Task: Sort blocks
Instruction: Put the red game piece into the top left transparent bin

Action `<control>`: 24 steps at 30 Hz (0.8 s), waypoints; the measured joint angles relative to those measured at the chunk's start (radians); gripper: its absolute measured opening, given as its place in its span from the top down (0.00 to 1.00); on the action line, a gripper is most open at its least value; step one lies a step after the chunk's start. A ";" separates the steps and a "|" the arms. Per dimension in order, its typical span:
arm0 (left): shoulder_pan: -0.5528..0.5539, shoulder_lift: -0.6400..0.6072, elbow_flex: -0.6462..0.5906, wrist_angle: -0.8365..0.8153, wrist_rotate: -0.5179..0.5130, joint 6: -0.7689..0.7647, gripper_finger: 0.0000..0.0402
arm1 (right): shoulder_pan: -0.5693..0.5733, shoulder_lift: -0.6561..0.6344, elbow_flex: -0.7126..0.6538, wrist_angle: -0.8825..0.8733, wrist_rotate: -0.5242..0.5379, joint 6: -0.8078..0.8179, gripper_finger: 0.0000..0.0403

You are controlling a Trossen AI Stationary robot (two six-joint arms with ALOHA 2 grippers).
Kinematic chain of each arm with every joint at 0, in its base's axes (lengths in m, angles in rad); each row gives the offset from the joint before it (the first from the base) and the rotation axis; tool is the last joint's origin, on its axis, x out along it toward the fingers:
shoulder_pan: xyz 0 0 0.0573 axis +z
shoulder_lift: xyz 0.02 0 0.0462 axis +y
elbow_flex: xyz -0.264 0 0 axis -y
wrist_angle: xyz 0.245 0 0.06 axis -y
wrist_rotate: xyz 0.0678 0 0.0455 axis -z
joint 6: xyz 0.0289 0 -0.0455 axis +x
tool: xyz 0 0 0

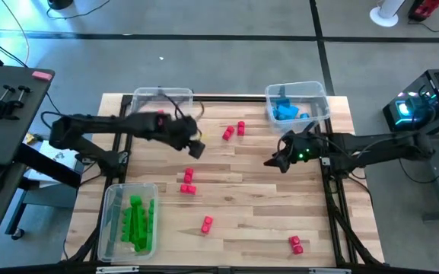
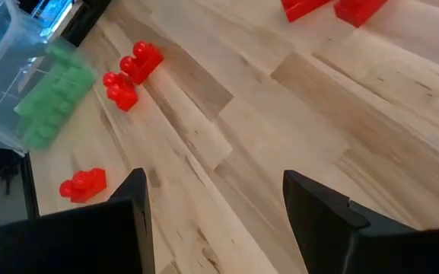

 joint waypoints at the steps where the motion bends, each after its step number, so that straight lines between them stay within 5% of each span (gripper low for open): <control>1: -0.015 0.016 -0.018 0.000 -0.019 -0.039 0.33 | 0.004 0.005 -0.002 0.007 0.000 0.000 0.56; 11: -0.121 0.106 -0.183 0.050 0.032 -0.340 0.33 | 0.005 0.022 -0.004 0.044 0.007 -0.033 0.56; 24: -0.148 0.139 -0.341 0.200 0.029 -0.480 0.33 | 0.004 0.022 -0.004 0.044 0.069 -0.033 0.56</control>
